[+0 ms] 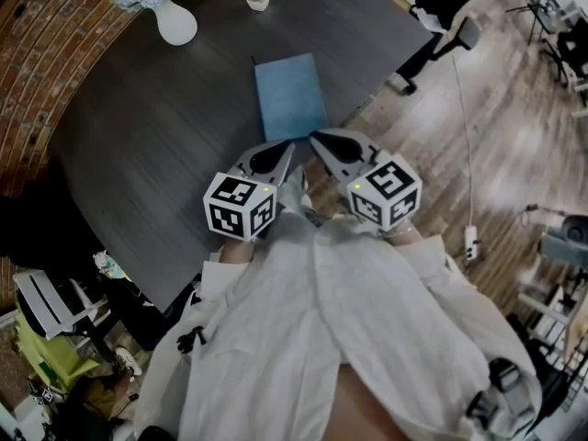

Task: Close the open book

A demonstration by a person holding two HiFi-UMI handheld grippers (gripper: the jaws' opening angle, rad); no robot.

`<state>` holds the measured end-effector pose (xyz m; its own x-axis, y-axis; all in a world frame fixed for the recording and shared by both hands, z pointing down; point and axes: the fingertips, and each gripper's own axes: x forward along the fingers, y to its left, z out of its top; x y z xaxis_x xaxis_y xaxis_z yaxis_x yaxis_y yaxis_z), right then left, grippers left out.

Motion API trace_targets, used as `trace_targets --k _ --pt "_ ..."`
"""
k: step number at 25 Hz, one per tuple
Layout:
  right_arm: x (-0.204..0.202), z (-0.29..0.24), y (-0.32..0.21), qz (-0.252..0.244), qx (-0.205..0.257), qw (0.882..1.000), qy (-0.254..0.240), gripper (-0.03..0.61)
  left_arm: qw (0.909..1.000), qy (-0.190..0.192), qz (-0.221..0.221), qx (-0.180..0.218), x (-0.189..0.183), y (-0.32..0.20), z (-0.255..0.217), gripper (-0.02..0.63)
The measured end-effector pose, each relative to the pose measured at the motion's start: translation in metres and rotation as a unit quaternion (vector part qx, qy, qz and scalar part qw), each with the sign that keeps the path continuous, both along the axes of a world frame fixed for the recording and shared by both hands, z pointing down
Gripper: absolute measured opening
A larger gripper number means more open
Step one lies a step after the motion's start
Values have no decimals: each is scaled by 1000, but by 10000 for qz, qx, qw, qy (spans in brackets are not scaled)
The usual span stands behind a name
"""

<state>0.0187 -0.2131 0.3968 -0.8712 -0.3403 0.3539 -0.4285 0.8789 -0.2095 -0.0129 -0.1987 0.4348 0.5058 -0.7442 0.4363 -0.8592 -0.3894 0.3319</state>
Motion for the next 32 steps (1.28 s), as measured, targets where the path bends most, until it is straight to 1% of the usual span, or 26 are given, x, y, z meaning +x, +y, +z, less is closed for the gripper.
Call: trace_targets --k 11,23,32 --pt "1 5 10 -35 -95 9999 4 5 9999 -92 -87 -21 -1 5 -1 5" --pt "2 9 11 40 -172 9998 -29 5 9999 -82 -109 -15 -3 6 -2 5" --pt "1 9 9 112 -230 9996 -126 5 10000 -53 -41 -71 -3 11 1 5"
